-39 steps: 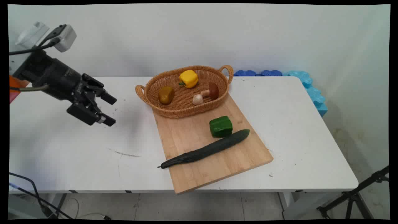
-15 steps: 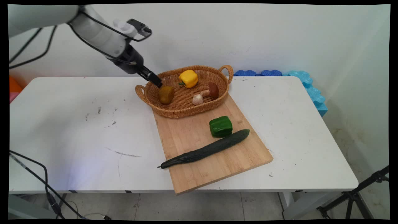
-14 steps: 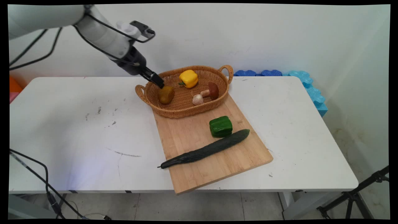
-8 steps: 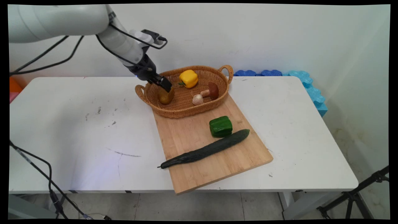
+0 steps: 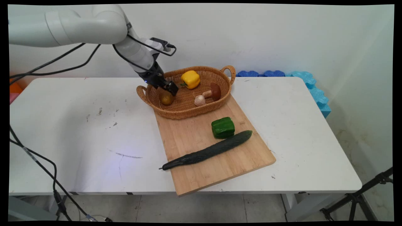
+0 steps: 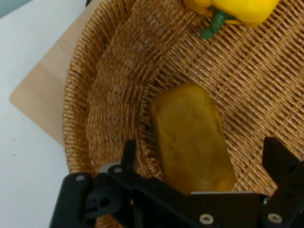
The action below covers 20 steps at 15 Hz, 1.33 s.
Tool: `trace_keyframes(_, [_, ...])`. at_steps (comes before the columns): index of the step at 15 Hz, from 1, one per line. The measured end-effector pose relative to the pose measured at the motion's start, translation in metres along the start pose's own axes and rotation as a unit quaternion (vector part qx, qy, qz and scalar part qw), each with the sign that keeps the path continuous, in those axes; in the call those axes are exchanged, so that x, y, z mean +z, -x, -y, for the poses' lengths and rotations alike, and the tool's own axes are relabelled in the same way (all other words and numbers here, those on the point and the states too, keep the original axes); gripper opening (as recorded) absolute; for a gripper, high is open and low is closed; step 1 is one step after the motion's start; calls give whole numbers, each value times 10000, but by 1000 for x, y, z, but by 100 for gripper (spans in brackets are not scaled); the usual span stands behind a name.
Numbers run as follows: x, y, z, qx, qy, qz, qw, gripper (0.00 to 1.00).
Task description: Pick up the potato from the vegetable basket, then place the picked object on the cutting board
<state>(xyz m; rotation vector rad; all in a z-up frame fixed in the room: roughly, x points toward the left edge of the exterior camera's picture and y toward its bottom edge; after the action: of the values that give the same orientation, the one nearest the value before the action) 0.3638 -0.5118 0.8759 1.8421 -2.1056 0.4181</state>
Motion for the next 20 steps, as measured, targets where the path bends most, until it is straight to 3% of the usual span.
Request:
trace_keyframes(9, [25, -4, -5, -111, -44, 52, 9999, 100])
trace_keyframes(10, [27, -4, -6, -110, -39, 53, 9999, 0])
trace_keyframes(16, [29, -5, -13, -31, 55, 26, 10000, 0])
trace_keyframes(20, [8, -11, -20, 189, 170, -84, 9996, 0])
